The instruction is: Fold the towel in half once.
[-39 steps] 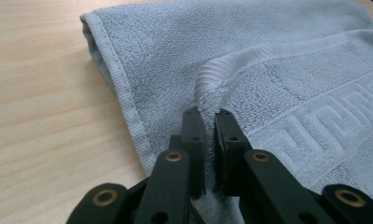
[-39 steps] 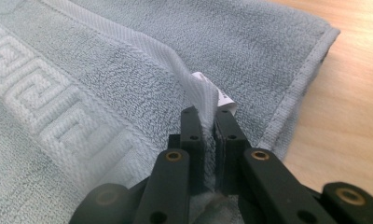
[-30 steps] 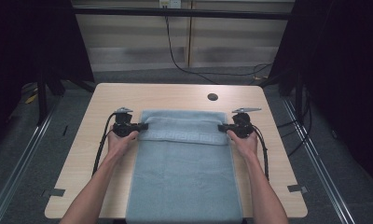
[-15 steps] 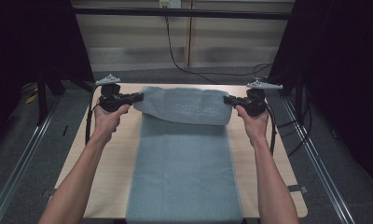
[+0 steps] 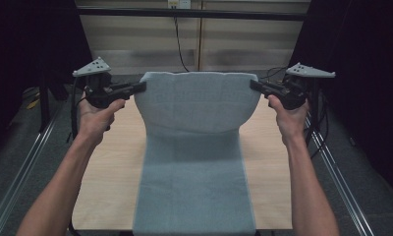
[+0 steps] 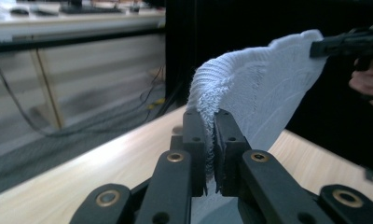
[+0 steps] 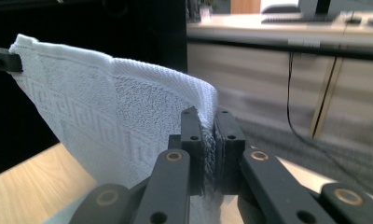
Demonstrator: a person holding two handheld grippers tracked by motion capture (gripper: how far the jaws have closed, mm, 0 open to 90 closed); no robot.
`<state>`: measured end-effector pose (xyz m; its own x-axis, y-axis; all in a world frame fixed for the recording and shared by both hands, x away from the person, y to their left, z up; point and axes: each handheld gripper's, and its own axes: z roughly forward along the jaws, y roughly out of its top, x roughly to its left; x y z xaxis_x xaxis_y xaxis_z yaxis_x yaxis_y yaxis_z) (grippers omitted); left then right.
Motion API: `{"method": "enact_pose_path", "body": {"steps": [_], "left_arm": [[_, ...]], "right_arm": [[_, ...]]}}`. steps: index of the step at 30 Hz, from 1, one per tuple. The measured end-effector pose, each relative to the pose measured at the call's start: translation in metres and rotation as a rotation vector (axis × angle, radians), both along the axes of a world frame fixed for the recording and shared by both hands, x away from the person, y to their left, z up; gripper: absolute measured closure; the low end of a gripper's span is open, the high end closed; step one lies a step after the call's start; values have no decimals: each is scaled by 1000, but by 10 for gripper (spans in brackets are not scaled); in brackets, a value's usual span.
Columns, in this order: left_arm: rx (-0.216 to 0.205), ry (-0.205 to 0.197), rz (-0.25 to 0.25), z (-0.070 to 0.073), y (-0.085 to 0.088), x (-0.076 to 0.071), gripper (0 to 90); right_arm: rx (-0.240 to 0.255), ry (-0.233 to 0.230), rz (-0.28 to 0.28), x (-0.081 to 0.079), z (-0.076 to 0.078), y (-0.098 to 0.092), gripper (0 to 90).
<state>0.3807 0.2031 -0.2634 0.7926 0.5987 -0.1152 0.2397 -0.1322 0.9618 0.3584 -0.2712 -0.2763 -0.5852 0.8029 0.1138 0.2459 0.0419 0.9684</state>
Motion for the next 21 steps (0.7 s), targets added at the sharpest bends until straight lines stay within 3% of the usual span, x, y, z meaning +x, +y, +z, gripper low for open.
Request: {"method": "enact_pose_path", "body": {"steps": [3,5,6,9,11,14,17,21], "left_arm": [[-8,-11,-27,7,6,-17,850],[-39,-19,-29,4,14,-32,850],[-7,-11,-38,-1,14,-39,850],[-22,25,-54,-24,19,-59,850],[12,38,-90,-45,19,-76,850],[15,65,-109,-73,22,-97,849],[81,80,-126,-105,23,-113,845],[116,186,-139,-149,25,-123,839]], "right_arm": [[21,-33,25,-13,12,1,849],[28,-32,55,-24,14,2,848],[21,-29,68,-31,14,3,848],[-9,-14,98,-54,8,5,848],[-25,2,106,-69,0,7,848],[-35,27,137,-96,-22,9,847],[-46,75,155,-125,-57,11,844],[-63,172,167,-151,-107,12,836]]}}
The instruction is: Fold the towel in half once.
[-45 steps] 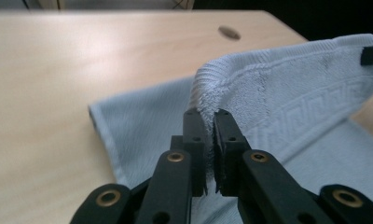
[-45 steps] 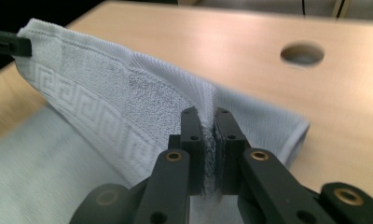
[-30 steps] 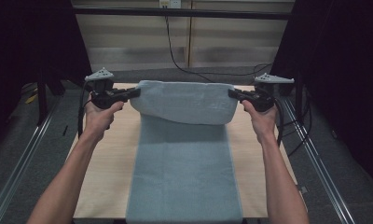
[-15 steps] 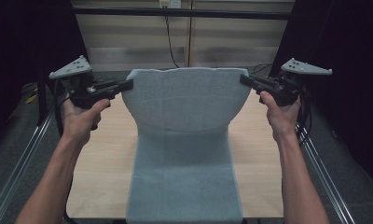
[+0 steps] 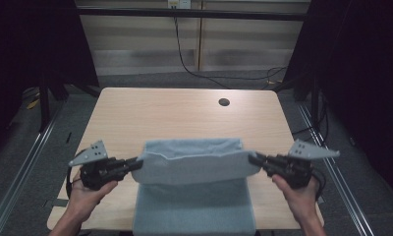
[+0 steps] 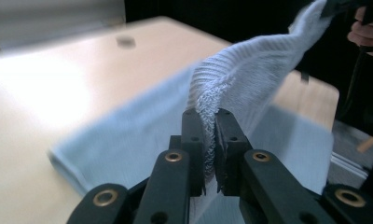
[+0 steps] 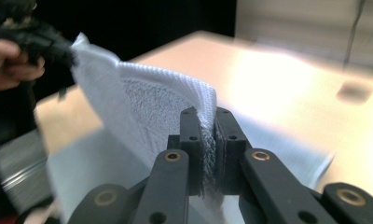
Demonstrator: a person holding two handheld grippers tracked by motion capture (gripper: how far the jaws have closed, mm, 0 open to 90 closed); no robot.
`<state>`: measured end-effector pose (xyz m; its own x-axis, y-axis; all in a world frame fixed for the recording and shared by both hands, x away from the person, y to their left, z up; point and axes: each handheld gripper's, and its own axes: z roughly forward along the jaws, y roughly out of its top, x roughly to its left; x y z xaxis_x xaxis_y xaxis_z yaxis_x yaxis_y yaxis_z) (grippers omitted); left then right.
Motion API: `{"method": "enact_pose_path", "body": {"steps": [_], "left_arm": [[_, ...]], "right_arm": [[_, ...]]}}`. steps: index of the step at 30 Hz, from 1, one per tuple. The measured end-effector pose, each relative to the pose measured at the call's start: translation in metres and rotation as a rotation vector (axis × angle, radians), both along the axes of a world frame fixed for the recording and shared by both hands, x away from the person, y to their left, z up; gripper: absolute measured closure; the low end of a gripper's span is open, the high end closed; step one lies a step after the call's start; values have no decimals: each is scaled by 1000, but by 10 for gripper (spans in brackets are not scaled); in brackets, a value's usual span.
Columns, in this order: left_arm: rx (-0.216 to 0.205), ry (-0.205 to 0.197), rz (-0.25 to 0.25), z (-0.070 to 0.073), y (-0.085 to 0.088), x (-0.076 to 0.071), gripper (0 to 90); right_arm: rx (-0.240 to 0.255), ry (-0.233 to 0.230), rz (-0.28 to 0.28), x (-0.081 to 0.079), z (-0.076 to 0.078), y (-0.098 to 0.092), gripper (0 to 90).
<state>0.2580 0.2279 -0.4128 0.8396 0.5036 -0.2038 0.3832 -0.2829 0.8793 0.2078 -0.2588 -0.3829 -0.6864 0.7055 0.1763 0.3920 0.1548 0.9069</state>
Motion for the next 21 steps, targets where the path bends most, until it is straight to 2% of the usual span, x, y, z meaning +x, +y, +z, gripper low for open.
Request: {"method": "enact_pose_path", "body": {"steps": [1,2,4,7,8,9,11,12,14,15,17,18,20,21], "left_arm": [[7,15,-8,-9,0,-3,838],[0,48,-16,-18,0,-7,838],[-6,75,-42,-31,0,-18,837],[18,85,-89,-45,-3,-37,833],[29,93,-88,-48,-3,-43,821],[14,105,-93,-50,-2,-48,807],[3,119,-105,-53,-1,-54,789],[9,122,-119,-52,0,-55,784],[-22,124,-112,-47,4,-55,759],[-23,116,-118,-45,6,-55,736],[-66,115,-122,-40,10,-54,714],[-72,111,-123,-39,11,-53,689],[-75,102,-118,-38,12,-50,668],[-86,114,-117,-39,11,-47,656]], "right_arm": [[-27,24,0,-6,-13,1,831],[-24,50,10,-12,-25,0,827],[-30,85,13,-25,-43,-2,810],[-40,112,36,-45,-56,-4,780],[-29,125,36,-51,-59,-4,762],[-14,137,55,-56,-62,-4,745],[-31,143,74,-64,-64,-1,674],[-24,139,79,-66,-64,0,645],[5,132,73,-68,-59,0,581],[12,119,80,-67,-55,1,578],[19,104,84,-66,-50,1,559],[39,100,87,-65,-47,1,557],[25,88,88,-61,-43,3,554],[24,85,84,-57,-43,3,555]]}}
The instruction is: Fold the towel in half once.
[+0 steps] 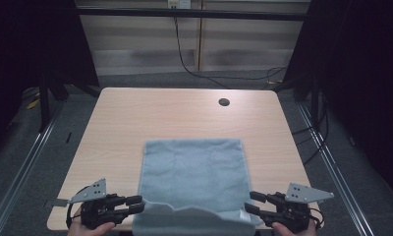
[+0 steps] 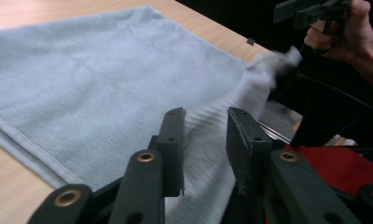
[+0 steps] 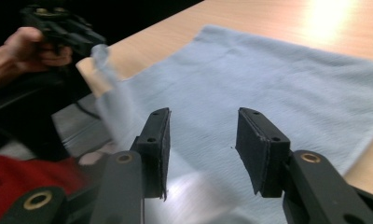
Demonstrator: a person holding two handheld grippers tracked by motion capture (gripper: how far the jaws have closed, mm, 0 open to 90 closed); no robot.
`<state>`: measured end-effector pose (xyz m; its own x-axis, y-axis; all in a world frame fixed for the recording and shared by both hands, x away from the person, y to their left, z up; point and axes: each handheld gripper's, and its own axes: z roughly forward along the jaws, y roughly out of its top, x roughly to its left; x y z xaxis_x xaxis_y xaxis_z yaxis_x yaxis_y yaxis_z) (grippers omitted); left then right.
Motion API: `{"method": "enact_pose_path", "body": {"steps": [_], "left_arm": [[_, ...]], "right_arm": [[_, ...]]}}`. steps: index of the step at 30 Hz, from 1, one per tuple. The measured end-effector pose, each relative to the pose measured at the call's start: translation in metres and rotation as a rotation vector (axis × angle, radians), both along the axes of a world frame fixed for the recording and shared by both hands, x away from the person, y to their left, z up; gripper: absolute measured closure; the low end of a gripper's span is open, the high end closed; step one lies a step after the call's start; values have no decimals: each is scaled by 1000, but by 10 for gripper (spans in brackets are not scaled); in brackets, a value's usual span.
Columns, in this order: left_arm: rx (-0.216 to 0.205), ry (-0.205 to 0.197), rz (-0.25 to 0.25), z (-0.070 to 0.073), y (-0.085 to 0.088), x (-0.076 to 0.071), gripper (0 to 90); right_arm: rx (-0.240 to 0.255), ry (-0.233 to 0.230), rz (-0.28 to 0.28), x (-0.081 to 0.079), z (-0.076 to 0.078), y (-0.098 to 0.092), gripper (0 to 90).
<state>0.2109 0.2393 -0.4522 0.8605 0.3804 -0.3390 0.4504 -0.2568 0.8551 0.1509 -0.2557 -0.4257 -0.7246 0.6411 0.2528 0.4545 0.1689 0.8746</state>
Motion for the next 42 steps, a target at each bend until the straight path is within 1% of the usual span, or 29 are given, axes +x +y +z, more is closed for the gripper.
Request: {"method": "enact_pose_path", "body": {"steps": [1,3,5,8,9,11,12,13,14,15,16,17,19,20,21,22,24,25,27,28,29,31,32,34,35,36,37,38,42], "left_arm": [[-9,3,0,-1,0,4,649],[-4,3,18,-3,-3,11,627],[-3,1,28,-1,-5,19,606],[33,6,39,-4,-12,33,606],[57,4,44,-6,-15,38,603],[78,19,63,-11,-20,49,602],[101,16,78,-13,-21,54,606],[110,18,78,-14,-22,59,607],[115,26,81,-16,-22,65,611],[125,41,98,-19,-23,71,611],[141,49,109,-22,-24,77,611],[154,31,132,-25,-25,81,610],[193,42,135,-30,-27,95,598],[202,58,156,-30,-28,101,579],[198,67,166,-30,-29,107,569],[196,65,171,-30,-30,112,570],[217,50,176,-29,-34,121,570],[217,47,182,-31,-35,125,572],[241,55,191,-37,-38,135,581],[238,59,204,-41,-40,138,582],[254,60,202,-45,-41,142,587],[269,70,196,-53,-44,147,587],[259,63,198,-54,-44,147,604],[272,49,196,-54,-44,145,615],[271,45,194,-55,-44,144,613],[268,36,190,-55,-43,141,614],[263,36,183,-56,-42,139,615],[259,47,185,-56,-41,136,623],[259,54,165,-55,-37,123,652]], "right_arm": [[7,5,4,4,0,1,557],[10,8,1,15,-3,3,559],[-13,16,3,27,-8,6,561],[-32,27,10,45,-14,11,564],[-33,23,13,51,-15,12,565],[-69,29,5,63,-17,15,563],[-75,33,2,69,-18,16,565],[-72,40,6,75,-20,16,568],[-86,44,-1,81,-22,16,571],[-104,44,-8,87,-24,16,572],[-110,53,-8,93,-26,17,571],[-118,69,-6,99,-28,18,567],[-141,104,-2,111,-35,21,558],[-145,115,0,116,-38,23,558],[-151,121,0,122,-41,24,558],[-161,125,-4,128,-43,26,557],[-170,133,-9,140,-47,30,557],[-168,138,-14,146,-49,32,556],[-188,145,-27,159,-53,36,555],[-185,150,-36,164,-56,37,555],[-185,156,-44,169,-58,39,551],[-192,176,-52,178,-64,42,541],[-204,195,-59,180,-67,43,540],[-223,218,-55,181,-73,46,540],[-234,216,-56,178,-76,47,540],[-229,213,-59,176,-77,46,540],[-225,222,-54,174,-77,46,543],[-231,223,-52,171,-76,46,543],[-261,208,-46,157,-75,51,543]]}}
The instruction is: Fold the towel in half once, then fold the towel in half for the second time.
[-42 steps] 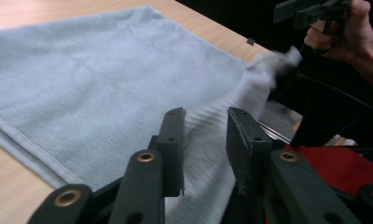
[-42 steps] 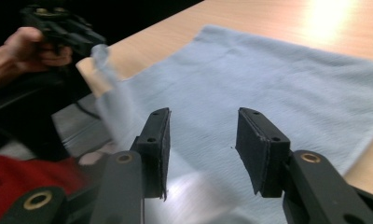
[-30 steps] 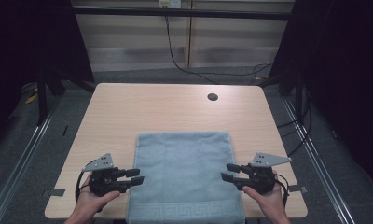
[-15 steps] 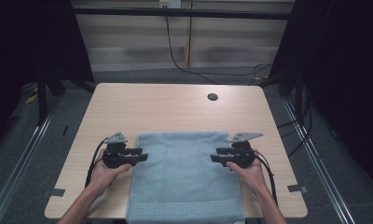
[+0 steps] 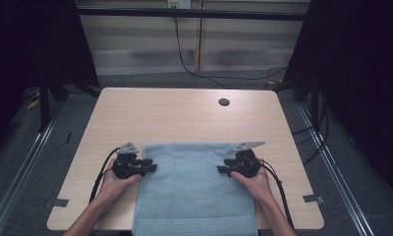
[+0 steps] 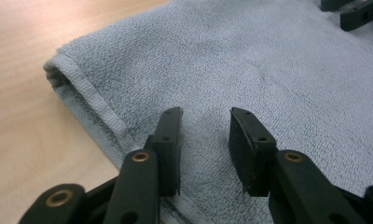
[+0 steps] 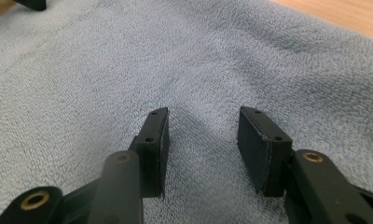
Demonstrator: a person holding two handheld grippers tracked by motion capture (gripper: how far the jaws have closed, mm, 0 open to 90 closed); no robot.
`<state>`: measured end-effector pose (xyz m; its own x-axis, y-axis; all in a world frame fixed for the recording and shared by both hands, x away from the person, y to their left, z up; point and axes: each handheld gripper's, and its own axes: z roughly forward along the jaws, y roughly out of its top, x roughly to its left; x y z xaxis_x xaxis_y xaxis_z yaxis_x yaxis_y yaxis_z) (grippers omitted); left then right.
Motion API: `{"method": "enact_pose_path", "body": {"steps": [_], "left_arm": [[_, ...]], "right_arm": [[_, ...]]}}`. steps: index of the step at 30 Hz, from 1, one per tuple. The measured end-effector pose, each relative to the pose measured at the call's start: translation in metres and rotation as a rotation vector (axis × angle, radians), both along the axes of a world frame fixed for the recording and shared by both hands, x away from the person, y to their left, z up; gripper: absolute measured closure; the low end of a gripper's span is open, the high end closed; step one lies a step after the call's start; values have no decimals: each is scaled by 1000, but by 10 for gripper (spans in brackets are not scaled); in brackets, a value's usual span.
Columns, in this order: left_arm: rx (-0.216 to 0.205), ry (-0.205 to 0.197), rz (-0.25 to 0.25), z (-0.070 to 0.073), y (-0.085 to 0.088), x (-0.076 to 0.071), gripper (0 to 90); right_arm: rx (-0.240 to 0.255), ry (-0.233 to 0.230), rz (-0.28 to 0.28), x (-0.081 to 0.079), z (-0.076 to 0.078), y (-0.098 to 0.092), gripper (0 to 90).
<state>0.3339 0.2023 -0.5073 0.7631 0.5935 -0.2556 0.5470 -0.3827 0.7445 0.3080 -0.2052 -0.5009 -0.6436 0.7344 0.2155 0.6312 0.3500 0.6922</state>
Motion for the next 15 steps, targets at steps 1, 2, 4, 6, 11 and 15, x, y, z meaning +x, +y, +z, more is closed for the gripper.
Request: {"method": "enact_pose_path", "body": {"steps": [1,2,4,6,11,15], "left_arm": [[-5,2,-9,0,1,-3,651],[-4,3,-11,0,2,-7,652],[3,7,-27,1,2,-14,653],[15,4,-36,3,1,-22,651],[-33,76,-35,14,1,-13,581],[-20,27,-33,20,2,-1,547]], "right_arm": [[-6,-1,5,-4,1,1,544],[-10,2,9,-8,1,0,544],[-27,6,23,-19,3,2,544],[-40,21,35,-28,5,3,543],[5,19,69,-32,10,-3,535],[78,-46,13,-17,23,-15,537]]}}
